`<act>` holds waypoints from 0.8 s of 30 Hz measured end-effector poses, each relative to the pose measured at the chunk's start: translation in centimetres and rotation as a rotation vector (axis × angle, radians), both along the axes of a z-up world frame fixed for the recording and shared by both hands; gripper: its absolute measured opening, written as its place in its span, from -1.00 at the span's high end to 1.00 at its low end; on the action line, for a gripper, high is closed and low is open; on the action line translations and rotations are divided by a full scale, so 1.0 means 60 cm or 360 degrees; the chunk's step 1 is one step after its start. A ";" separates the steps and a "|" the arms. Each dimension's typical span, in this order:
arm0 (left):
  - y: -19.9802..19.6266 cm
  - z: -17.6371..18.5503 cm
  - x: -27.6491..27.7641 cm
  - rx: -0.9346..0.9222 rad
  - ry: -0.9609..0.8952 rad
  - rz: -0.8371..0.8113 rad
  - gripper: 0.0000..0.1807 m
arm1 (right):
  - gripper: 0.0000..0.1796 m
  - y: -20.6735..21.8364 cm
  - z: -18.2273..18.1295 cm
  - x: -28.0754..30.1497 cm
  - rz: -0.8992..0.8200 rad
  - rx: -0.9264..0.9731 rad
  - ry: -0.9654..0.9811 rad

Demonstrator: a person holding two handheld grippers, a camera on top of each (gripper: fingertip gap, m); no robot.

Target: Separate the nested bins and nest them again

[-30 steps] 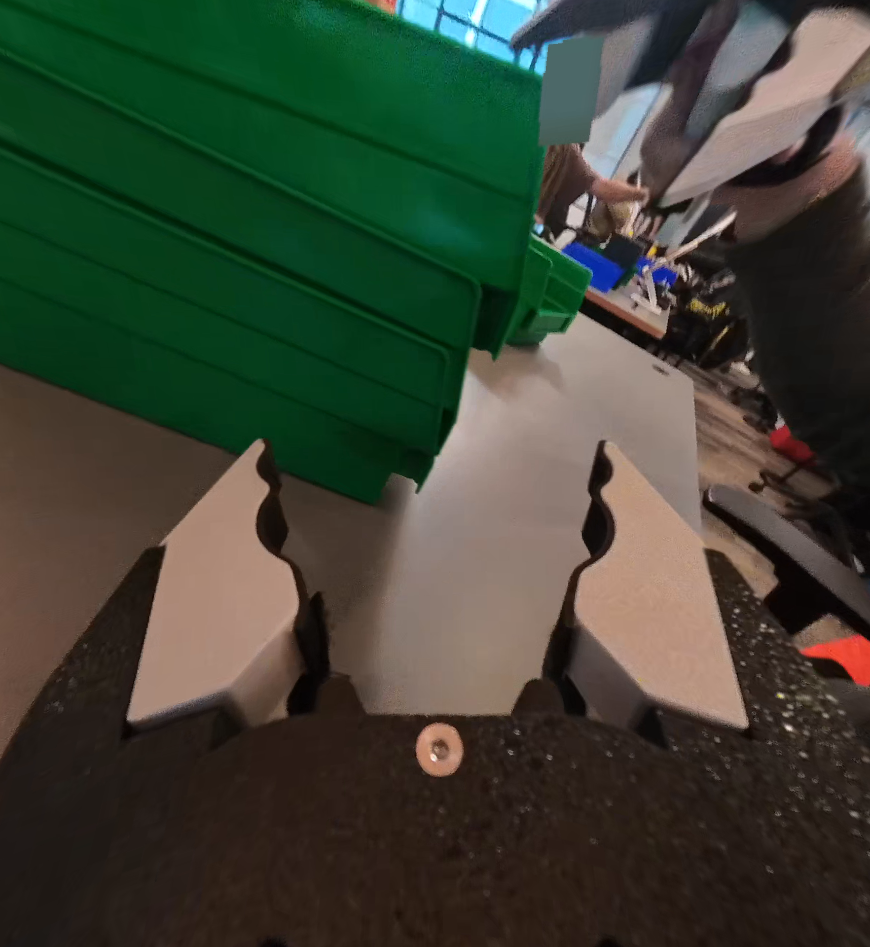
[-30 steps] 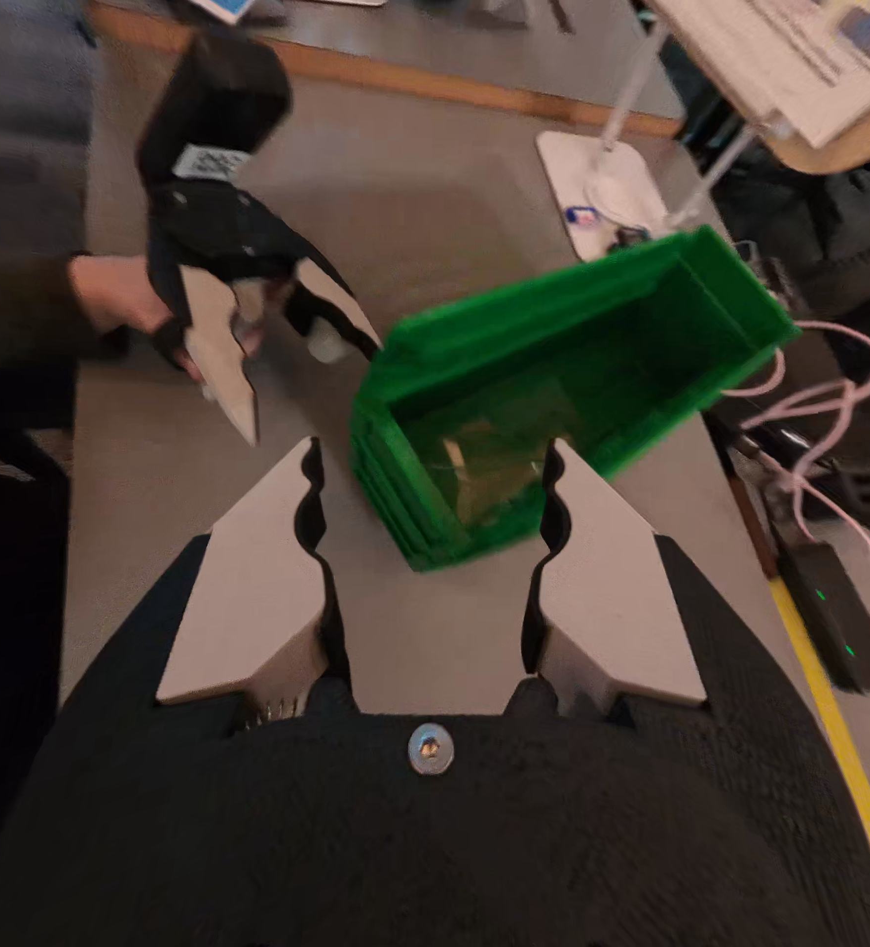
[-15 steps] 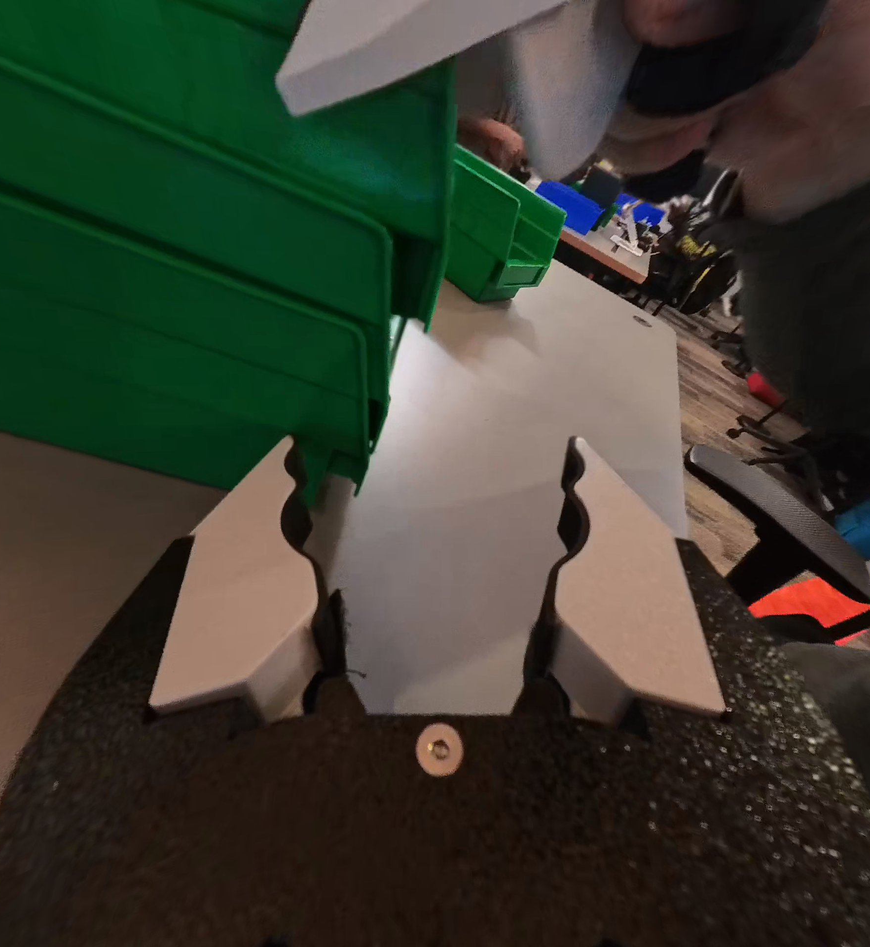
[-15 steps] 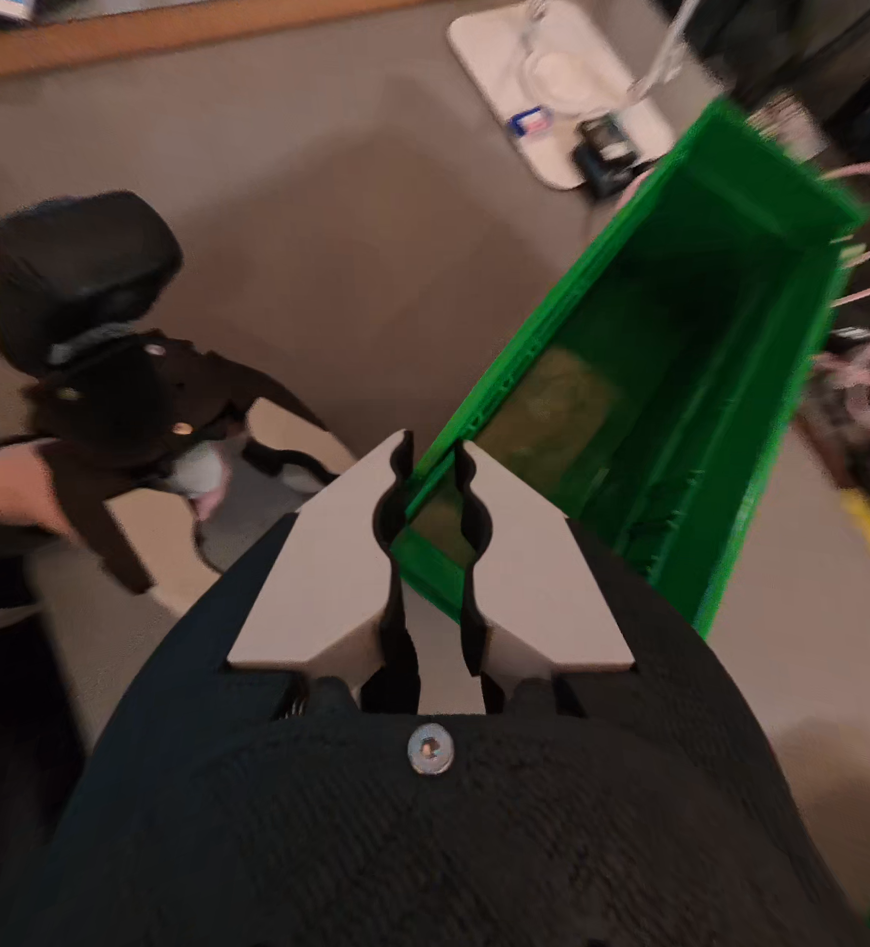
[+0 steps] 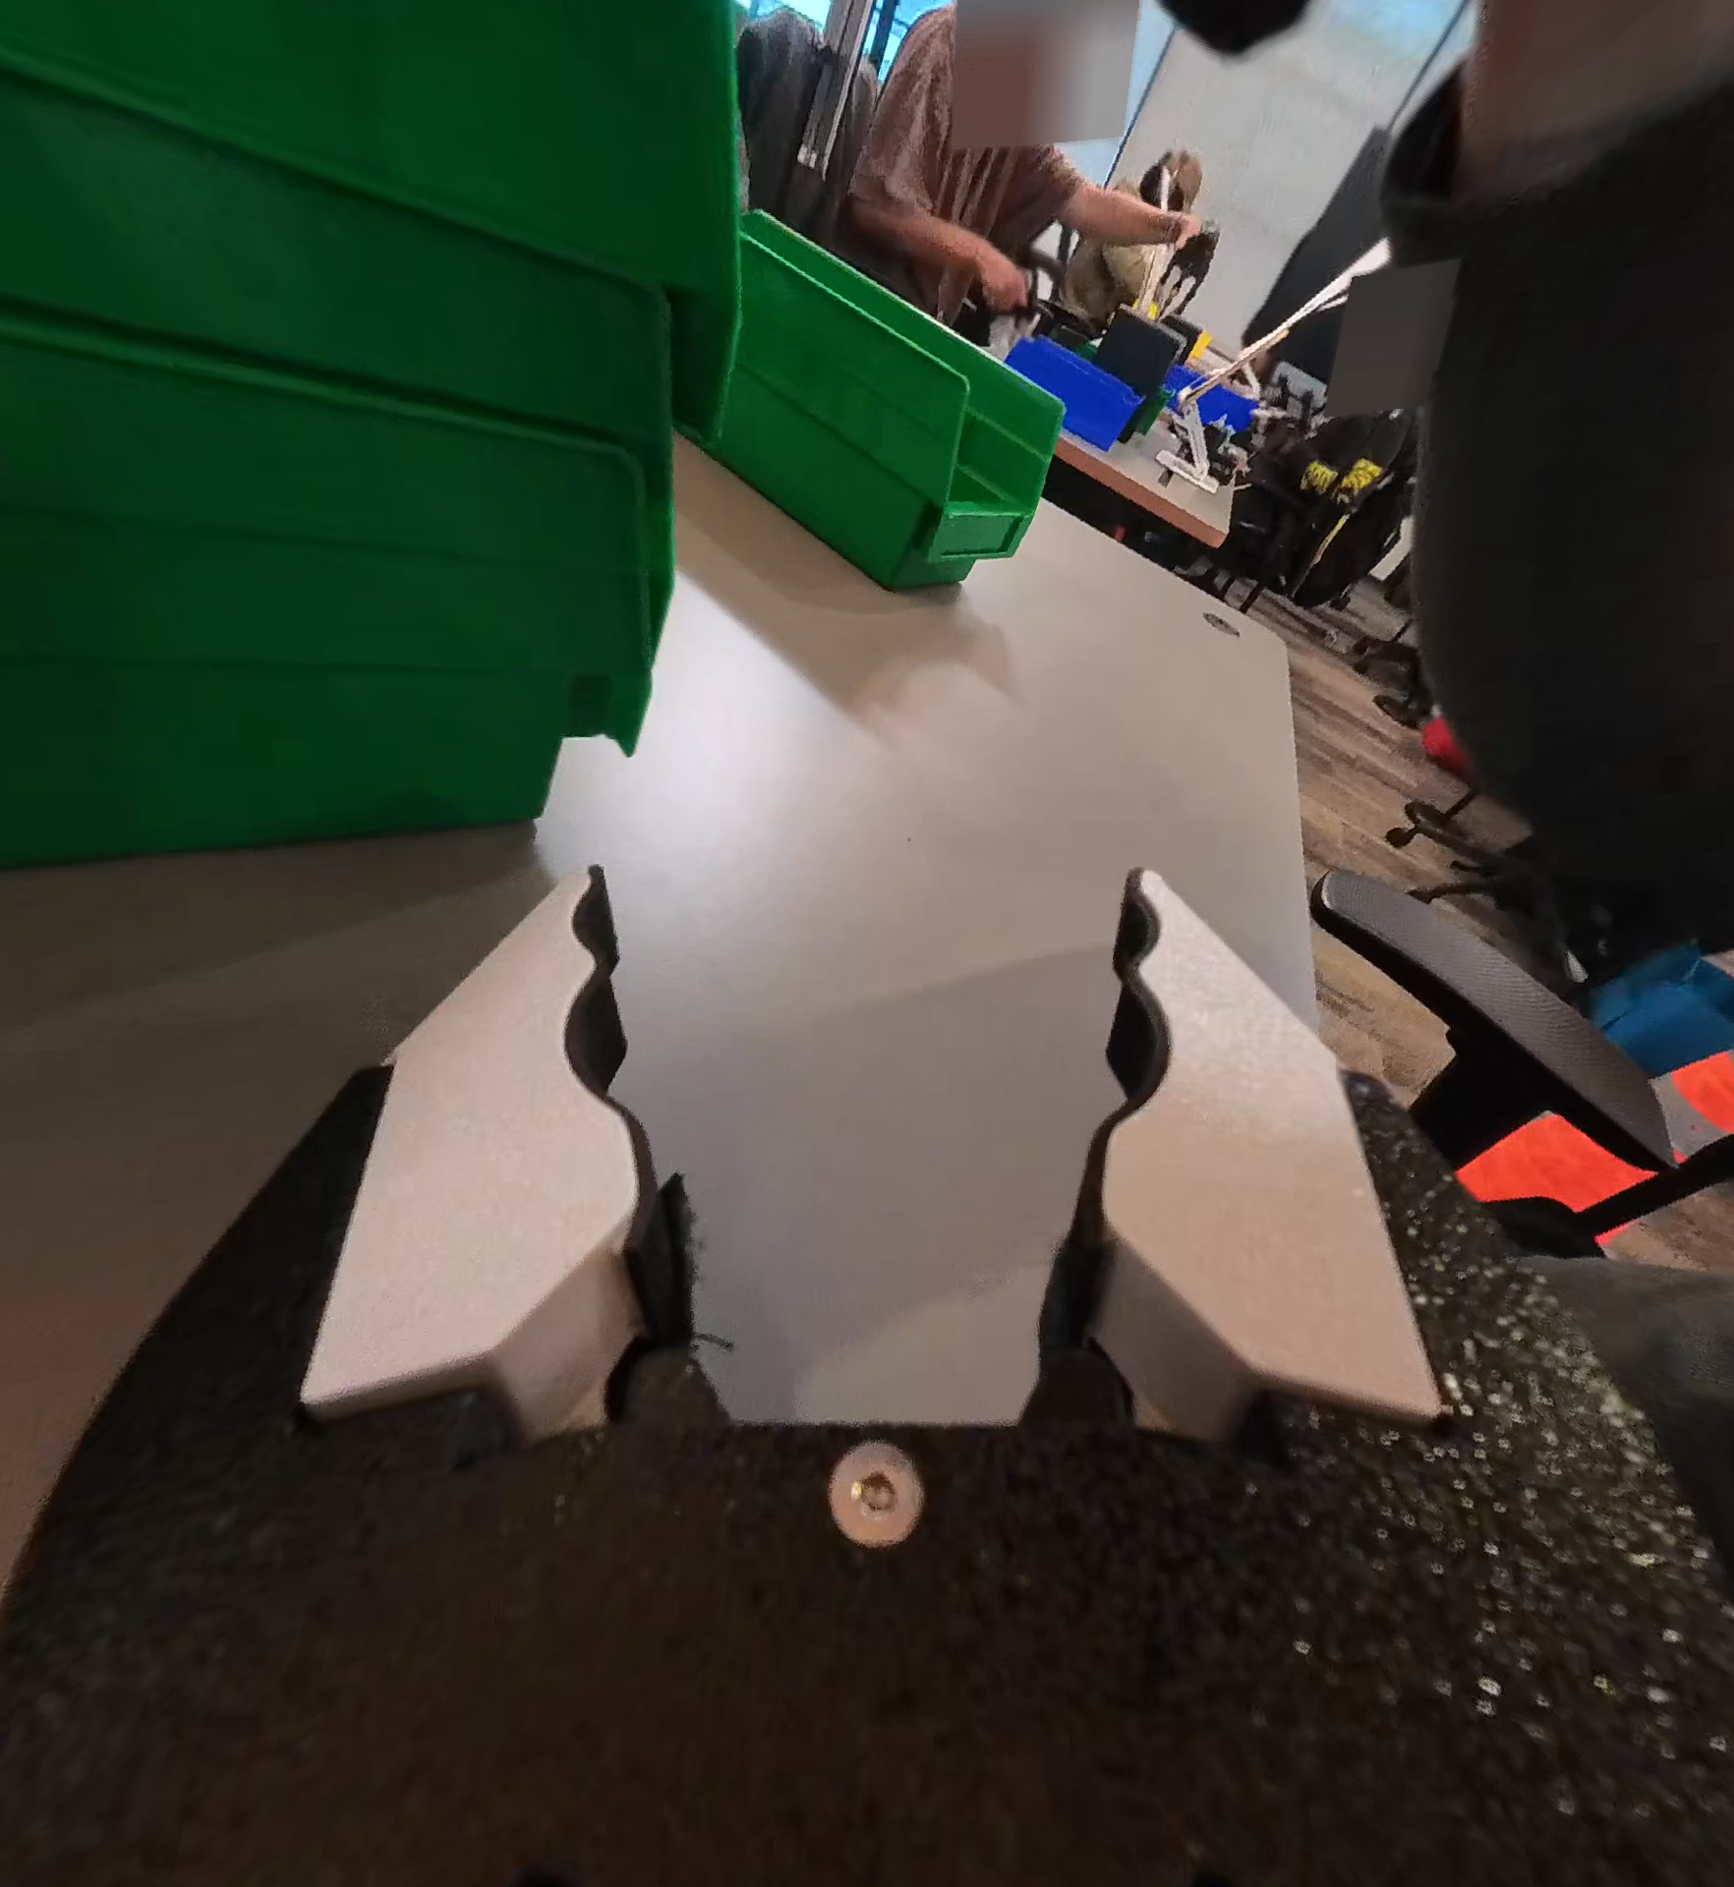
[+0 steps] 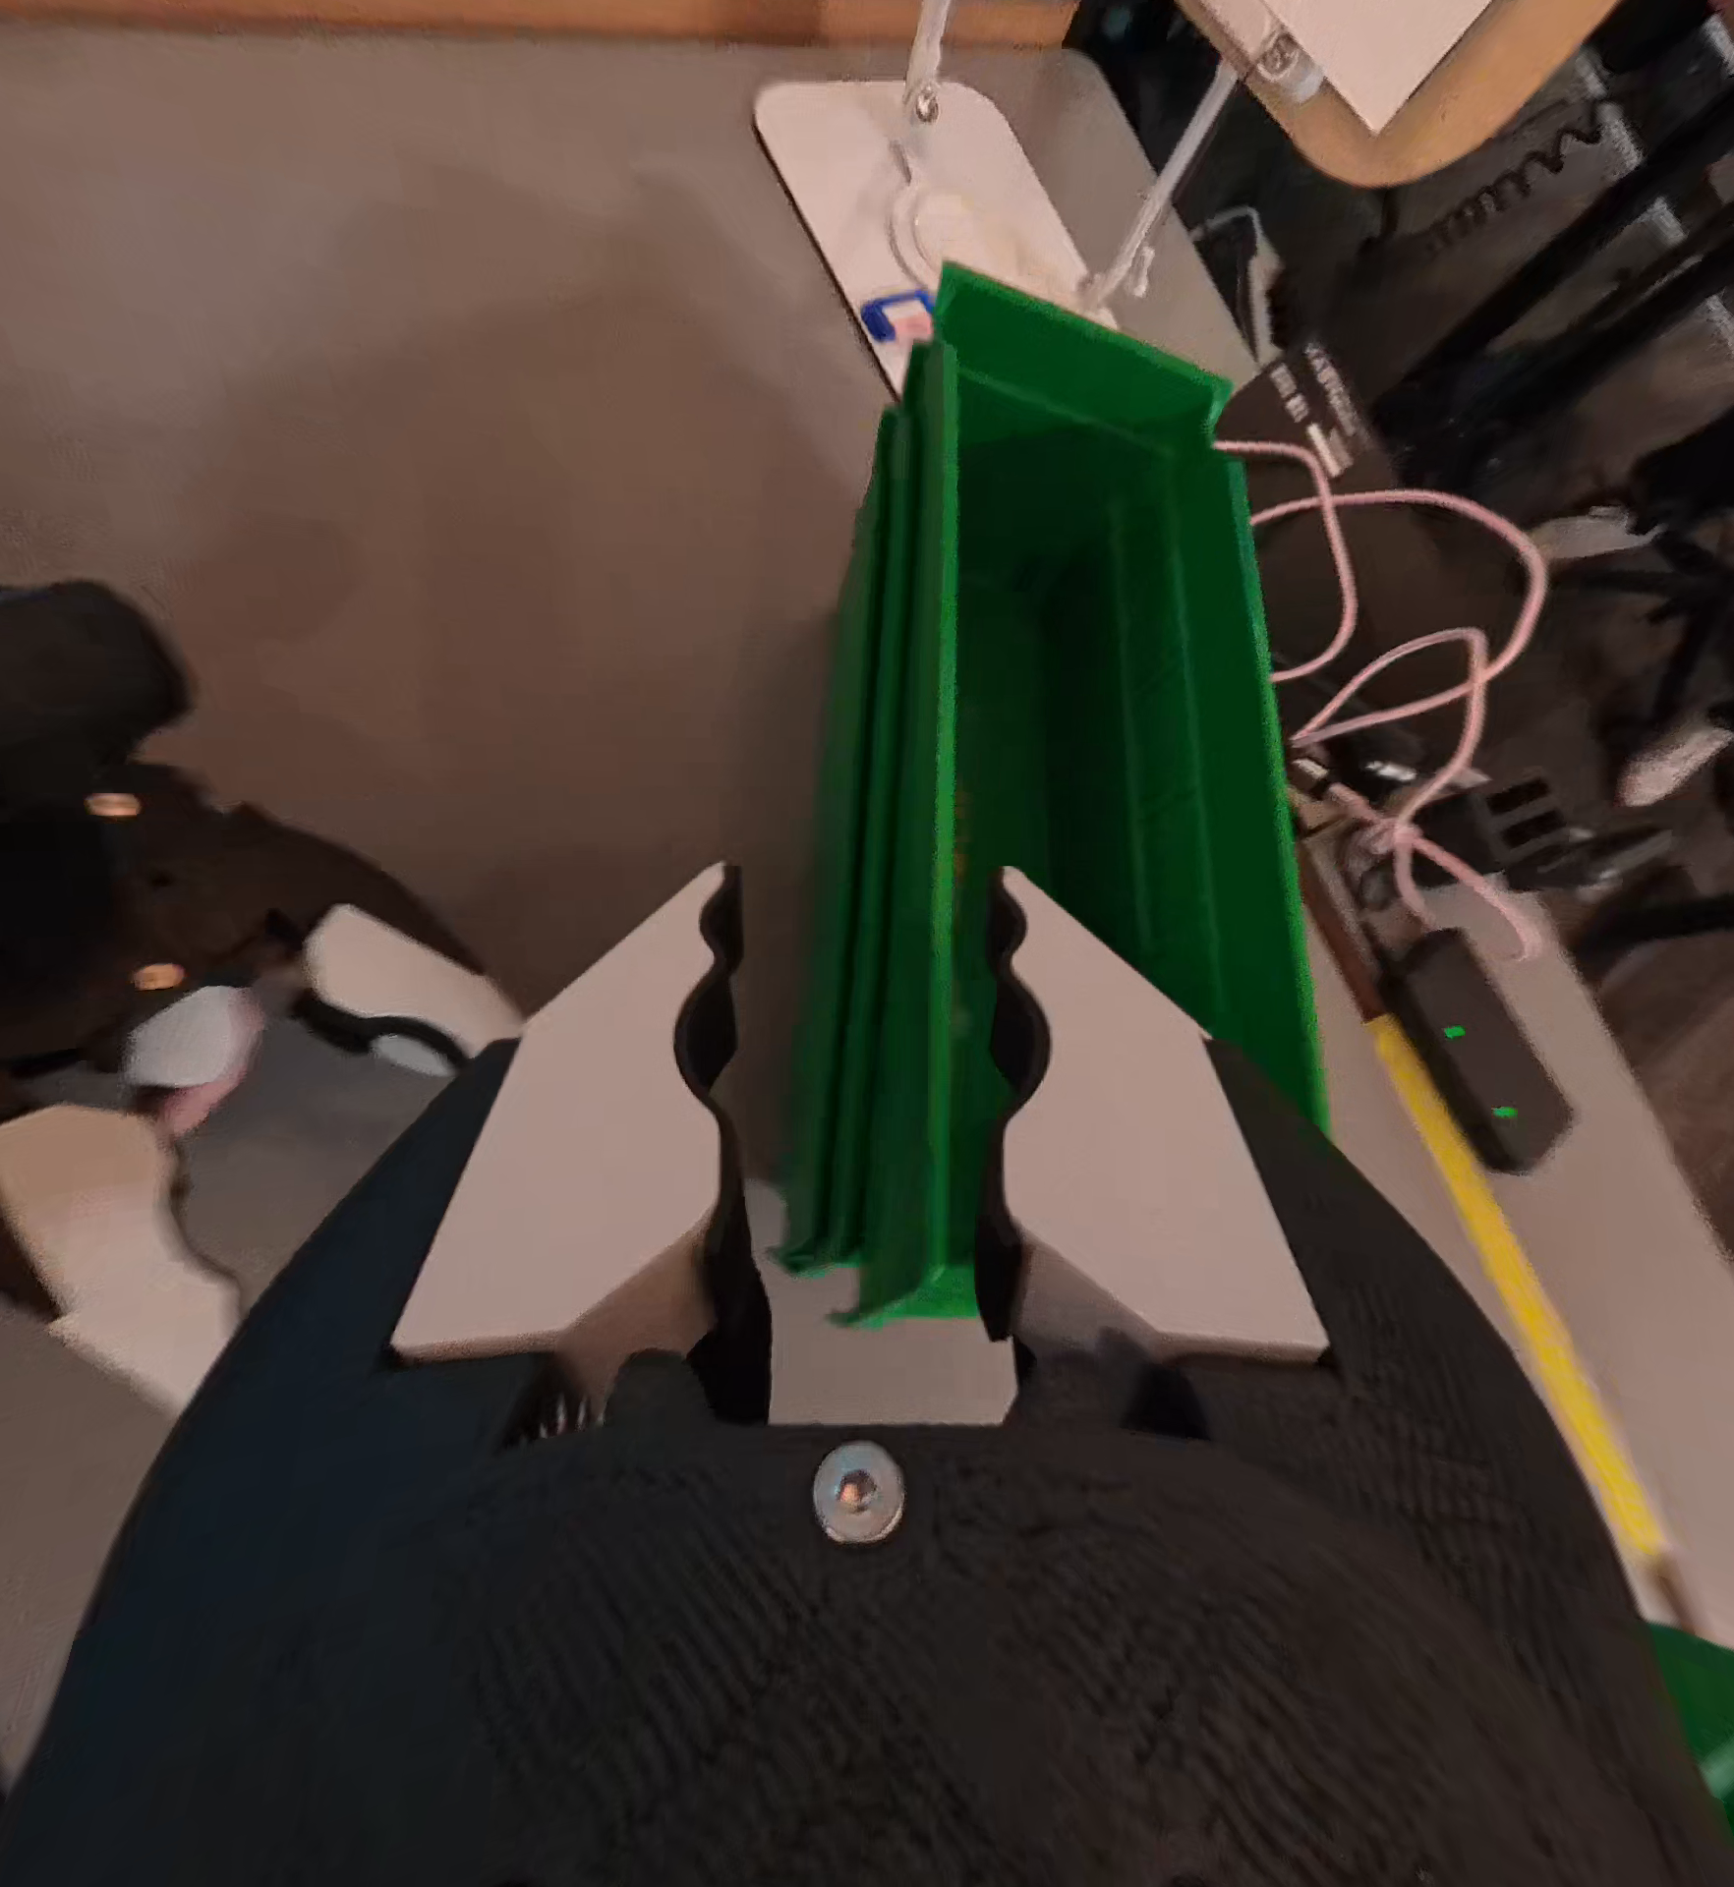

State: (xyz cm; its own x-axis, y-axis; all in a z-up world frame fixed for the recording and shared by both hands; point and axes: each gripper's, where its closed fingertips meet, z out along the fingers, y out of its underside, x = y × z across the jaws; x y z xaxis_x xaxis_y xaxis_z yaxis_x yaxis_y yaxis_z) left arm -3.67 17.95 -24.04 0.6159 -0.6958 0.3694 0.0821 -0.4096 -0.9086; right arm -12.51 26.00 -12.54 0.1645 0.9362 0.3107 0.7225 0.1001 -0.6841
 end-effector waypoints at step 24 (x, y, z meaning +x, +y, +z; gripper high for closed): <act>0.001 0.008 -0.018 -0.0029 -0.0113 0.0021 -0.05 | 0.93 0.030 -0.094 -0.049 0.0054 -0.0304 -0.0432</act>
